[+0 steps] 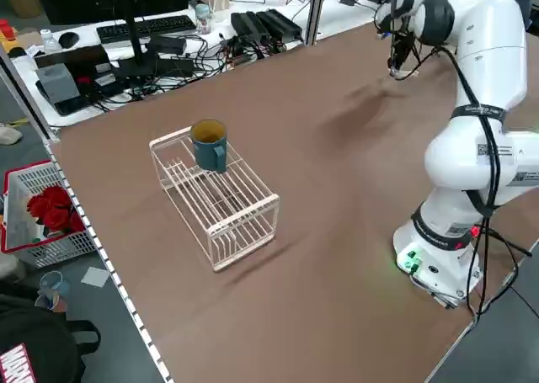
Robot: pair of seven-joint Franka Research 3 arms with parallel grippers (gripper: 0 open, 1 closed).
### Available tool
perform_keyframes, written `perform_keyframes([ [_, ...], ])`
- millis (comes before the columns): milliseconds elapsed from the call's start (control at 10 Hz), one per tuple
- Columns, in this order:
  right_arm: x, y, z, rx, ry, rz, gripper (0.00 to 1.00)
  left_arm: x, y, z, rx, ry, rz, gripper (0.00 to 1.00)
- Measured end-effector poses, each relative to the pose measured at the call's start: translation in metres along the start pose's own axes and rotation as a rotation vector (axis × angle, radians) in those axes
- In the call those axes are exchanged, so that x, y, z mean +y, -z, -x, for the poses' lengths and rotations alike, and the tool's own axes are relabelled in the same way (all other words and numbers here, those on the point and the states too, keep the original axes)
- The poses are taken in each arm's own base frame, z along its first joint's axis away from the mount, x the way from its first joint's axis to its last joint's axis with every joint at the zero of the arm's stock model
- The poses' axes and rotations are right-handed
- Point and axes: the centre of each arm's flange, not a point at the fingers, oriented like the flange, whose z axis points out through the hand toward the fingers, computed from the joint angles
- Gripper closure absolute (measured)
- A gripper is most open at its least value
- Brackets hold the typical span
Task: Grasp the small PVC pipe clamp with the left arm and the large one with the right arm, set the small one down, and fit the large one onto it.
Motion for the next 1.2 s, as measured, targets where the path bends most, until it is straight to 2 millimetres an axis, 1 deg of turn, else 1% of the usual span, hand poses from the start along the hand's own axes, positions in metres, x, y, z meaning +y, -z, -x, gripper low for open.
perform_keyframes([
  [100, -0.002, 0.025, -0.007, -0.012, 0.004, -0.002, 0.91, 0.008, -0.014, 0.009, 0.005, 0.005, 0.019, 0.79],
  [200, -0.006, 0.053, -0.013, -0.016, 0.007, -0.004, 0.91, 0.009, -0.029, 0.014, 0.002, 0.006, 0.017, 0.79],
  [300, -0.012, 0.081, -0.019, -0.017, 0.004, -0.005, 0.91, 0.005, -0.041, 0.014, -0.001, 0.008, 0.007, 0.79],
  [400, -0.021, 0.108, -0.024, -0.01, 0.002, -0.006, 0.91, 0.001, -0.048, 0.011, -0.004, 0.013, 0.001, 0.79],
  [500, -0.036, 0.129, -0.028, 0.0, -0.009, -0.007, 0.91, -0.001, -0.048, 0.008, -0.001, 0.017, 0.003, 0.77],
  [600, -0.057, 0.146, -0.031, 0.007, -0.025, -0.01, 0.91, 0.001, -0.043, 0.004, 0.007, 0.021, 0.012, 0.66],
  [700, -0.08, 0.158, -0.031, 0.017, -0.04, -0.014, 0.91, 0.003, -0.036, 0.001, 0.016, 0.023, 0.022, 0.49],
  [800, -0.105, 0.165, -0.03, 0.028, -0.049, -0.02, 0.91, 0.005, -0.026, -0.003, 0.023, 0.026, 0.027, 0.36],
  [900, -0.129, 0.17, -0.027, 0.036, -0.056, -0.028, 0.91, 0.005, -0.01, -0.009, 0.023, 0.036, 0.022, 0.29],
  [1000, -0.156, 0.173, -0.022, 0.04, -0.07, -0.039, 0.91, 0.001, 0.013, -0.019, 0.024, 0.049, 0.009, 0.25],
  [1100, -0.188, 0.174, -0.019, 0.04, -0.068, -0.052, 0.91, -0.009, 0.041, -0.034, 0.028, 0.069, -0.008, 0.21],
  [1200, -0.223, 0.17, -0.018, 0.035, -0.05, -0.072, 0.91, -0.027, 0.071, -0.051, 0.027, 0.093, -0.038, 0.21],
])
